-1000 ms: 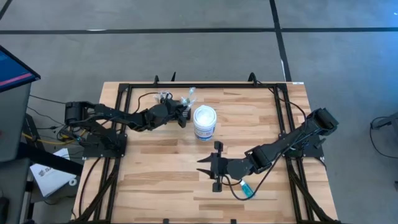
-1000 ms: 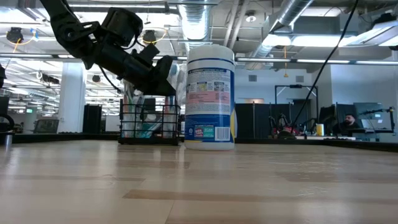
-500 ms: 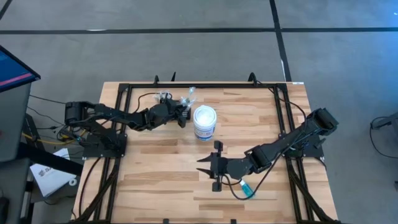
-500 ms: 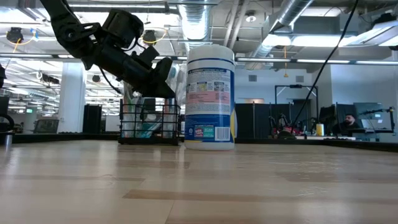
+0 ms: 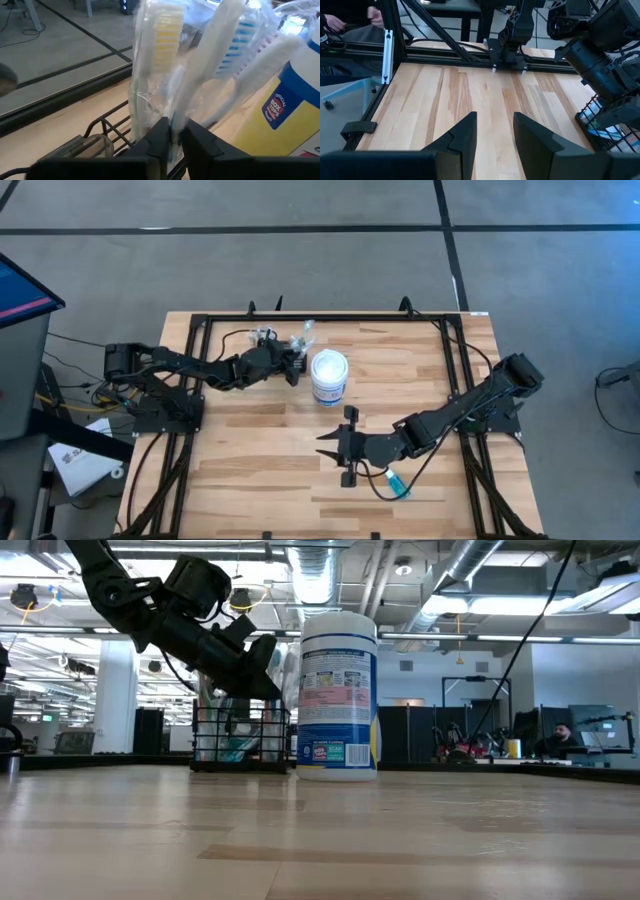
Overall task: Pick & Place toothbrushing station
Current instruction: Put the blue toothbrush into the mesh organizer, then put the blue mouthwash into the mesh organizer
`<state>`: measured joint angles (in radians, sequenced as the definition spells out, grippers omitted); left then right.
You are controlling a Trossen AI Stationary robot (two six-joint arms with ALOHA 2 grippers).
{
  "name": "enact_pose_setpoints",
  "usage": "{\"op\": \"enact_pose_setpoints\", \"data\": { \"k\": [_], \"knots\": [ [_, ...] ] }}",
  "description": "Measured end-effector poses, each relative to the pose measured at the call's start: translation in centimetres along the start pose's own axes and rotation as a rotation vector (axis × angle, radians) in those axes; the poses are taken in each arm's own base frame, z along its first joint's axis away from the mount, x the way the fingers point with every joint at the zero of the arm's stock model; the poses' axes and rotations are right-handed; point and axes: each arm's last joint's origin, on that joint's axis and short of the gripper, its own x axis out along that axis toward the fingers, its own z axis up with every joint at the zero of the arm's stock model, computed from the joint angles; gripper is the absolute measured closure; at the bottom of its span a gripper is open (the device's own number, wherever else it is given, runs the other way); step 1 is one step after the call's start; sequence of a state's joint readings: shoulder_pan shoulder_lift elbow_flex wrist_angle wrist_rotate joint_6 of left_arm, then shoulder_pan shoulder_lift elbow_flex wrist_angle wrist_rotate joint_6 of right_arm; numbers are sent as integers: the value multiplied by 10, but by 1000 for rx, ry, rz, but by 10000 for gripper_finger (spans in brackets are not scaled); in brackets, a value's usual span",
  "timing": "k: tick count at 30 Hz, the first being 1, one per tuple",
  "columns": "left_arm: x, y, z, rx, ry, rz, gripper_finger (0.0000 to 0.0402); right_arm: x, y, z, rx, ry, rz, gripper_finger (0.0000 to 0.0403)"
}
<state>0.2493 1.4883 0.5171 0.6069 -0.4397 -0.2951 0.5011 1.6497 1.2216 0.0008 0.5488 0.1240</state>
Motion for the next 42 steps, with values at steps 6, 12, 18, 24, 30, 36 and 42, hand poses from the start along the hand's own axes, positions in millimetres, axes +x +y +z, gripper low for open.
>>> {"op": "enact_pose_setpoints", "data": {
  "k": [6, 12, 18, 24, 30, 36, 42],
  "knots": [
    [0, 0, 0, 1, -1, -1, 324, 1, -1, -1, -4, 8, -4, 284],
    [-1, -1, 2, -8, -21, -9, 308, 1, -2, -3, 1, 28, -8, 284],
    [-4, -1, 8, -19, -47, -18, 295, 1, -2, -3, 1, 28, -8, 284],
    [-10, -3, 17, -35, -85, -38, 280, 1, -2, -3, 1, 28, -8, 284],
    [-24, -5, 32, -38, -145, -92, 279, 1, -2, -3, 2, 28, -9, 284],
    [-31, -10, 37, -18, -171, -115, 288, 1, -2, -3, 2, 28, -8, 284],
    [-31, -9, 37, -16, -174, -108, 293, 1, -2, -3, 4, 24, -8, 284]
  ]
}}
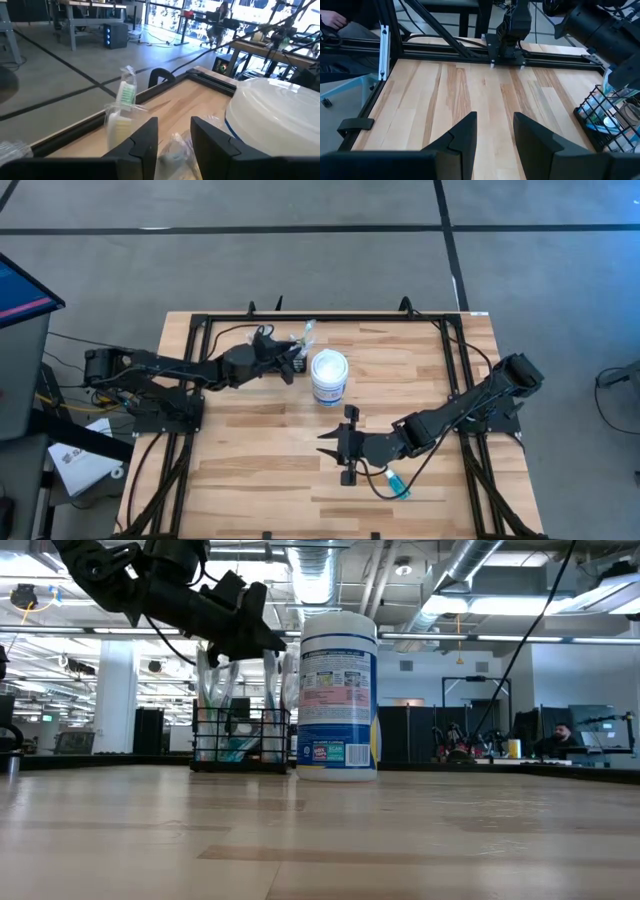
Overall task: Pick & Place toothbrushing station
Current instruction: Put the blue mouthwash into the mesh organizer
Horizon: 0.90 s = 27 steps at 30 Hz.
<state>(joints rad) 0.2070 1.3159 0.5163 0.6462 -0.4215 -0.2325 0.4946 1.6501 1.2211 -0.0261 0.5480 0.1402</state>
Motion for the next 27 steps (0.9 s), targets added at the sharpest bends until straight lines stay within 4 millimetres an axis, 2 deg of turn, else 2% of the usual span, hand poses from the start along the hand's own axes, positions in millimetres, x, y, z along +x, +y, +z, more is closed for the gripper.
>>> {"op": "enact_pose_setpoints", "data": {
  "k": [10, 16, 21, 27],
  "knots": [
    [-1, 0, 5, -17, -38, -2, 293, 0, 0, 0, 4, 1, -1, 284],
    [-12, -1, 20, -43, -94, -33, 293, 0, 0, -3, 26, 23, -3, 284],
    [-25, -12, 29, -17, -128, -96, 294, -2, 2, -10, 83, 85, -4, 284],
    [-38, -32, 25, -3, -115, -194, 294, -11, 6, -30, 182, 263, -24, 284]
  ]
}}
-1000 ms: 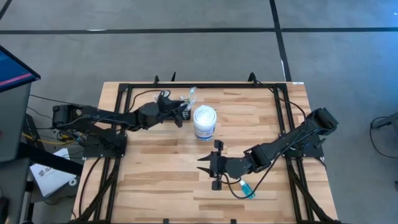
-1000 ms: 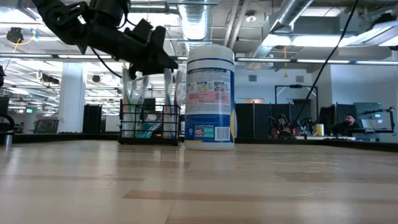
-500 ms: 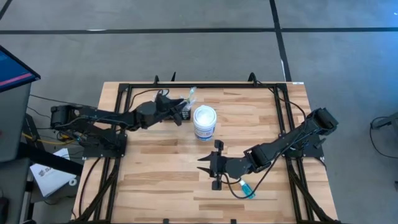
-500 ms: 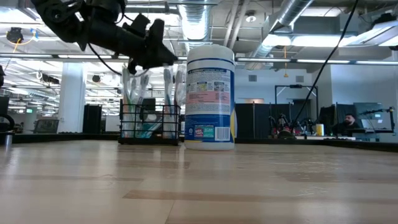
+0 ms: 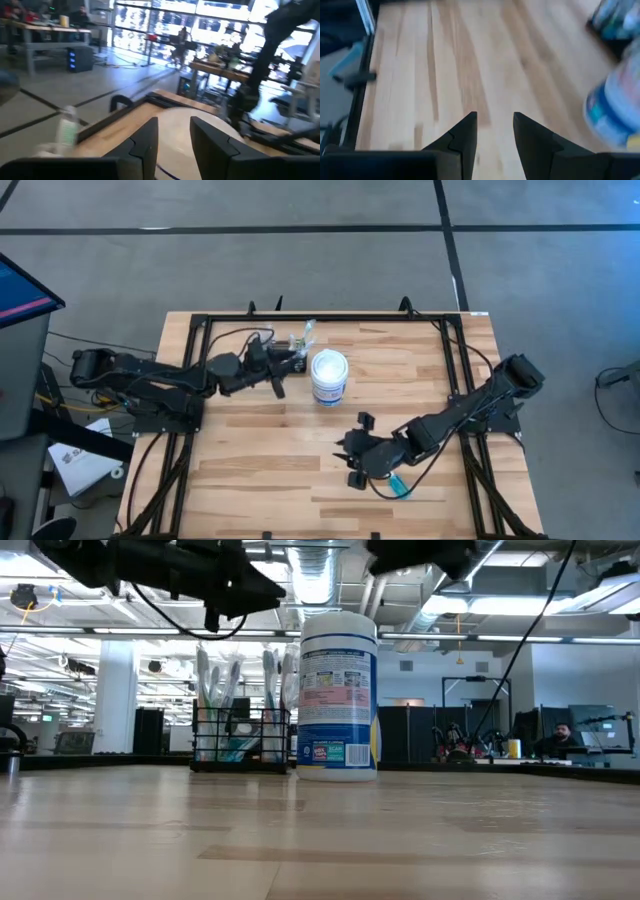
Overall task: Pick & Place toothbrushing station
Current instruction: Put the blue mouthwash into the mesh organizer
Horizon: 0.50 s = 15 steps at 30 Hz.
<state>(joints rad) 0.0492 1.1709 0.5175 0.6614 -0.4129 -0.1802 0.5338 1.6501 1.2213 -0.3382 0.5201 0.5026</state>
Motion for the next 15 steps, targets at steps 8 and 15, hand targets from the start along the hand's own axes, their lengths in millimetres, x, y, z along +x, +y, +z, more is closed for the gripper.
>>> {"op": "enact_pose_setpoints", "data": {
  "k": [8, 15],
  "knots": [
    [-15, -33, -9, 5, 45, -149, 294, -13, 6, -30, 139, 264, 8, 284],
    [-29, -58, -19, 10, 86, -259, 294, -30, 18, -58, 256, 409, -73, 284]
  ]
}}
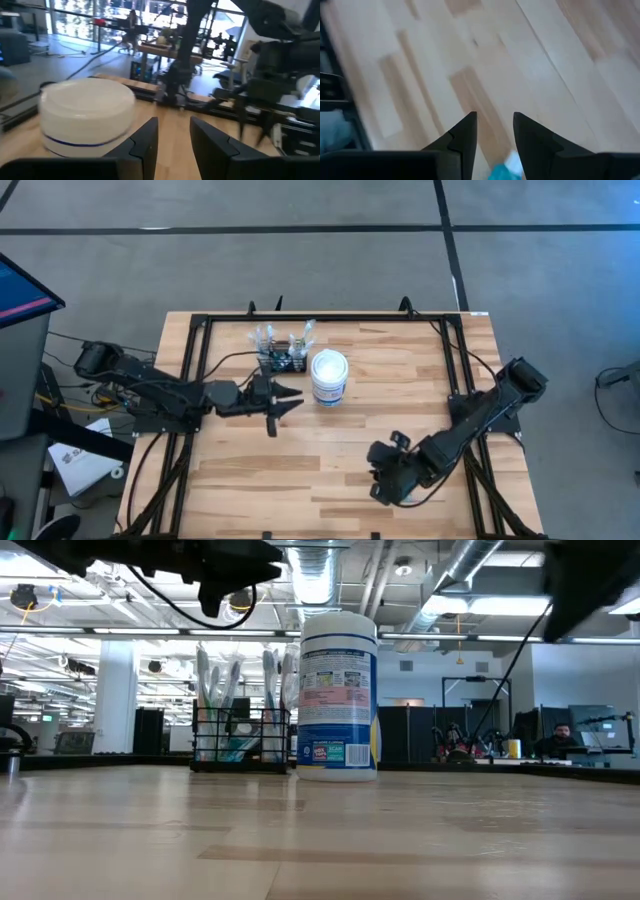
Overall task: Pick & Place toothbrushing station
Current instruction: Put the blue mouthwash into the mesh organizer
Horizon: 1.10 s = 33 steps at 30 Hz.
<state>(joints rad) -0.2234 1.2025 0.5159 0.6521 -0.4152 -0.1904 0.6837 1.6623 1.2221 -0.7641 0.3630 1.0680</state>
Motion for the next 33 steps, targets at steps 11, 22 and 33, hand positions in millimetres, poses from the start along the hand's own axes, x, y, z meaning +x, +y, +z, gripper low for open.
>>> {"op": "enact_pose_setpoints", "data": {
  "k": [11, 22, 33],
  "knots": [
    [0, -1, -1, 1, 4, -3, 294, 13, 16, -52, 154, 139, -101, 284],
    [0, -1, -1, 1, 4, 0, 294, 28, 22, -81, 224, 270, -170, 284],
    [0, -1, -1, 3, 4, 0, 294, 33, 23, -86, 216, 276, -188, 217]
  ]
}}
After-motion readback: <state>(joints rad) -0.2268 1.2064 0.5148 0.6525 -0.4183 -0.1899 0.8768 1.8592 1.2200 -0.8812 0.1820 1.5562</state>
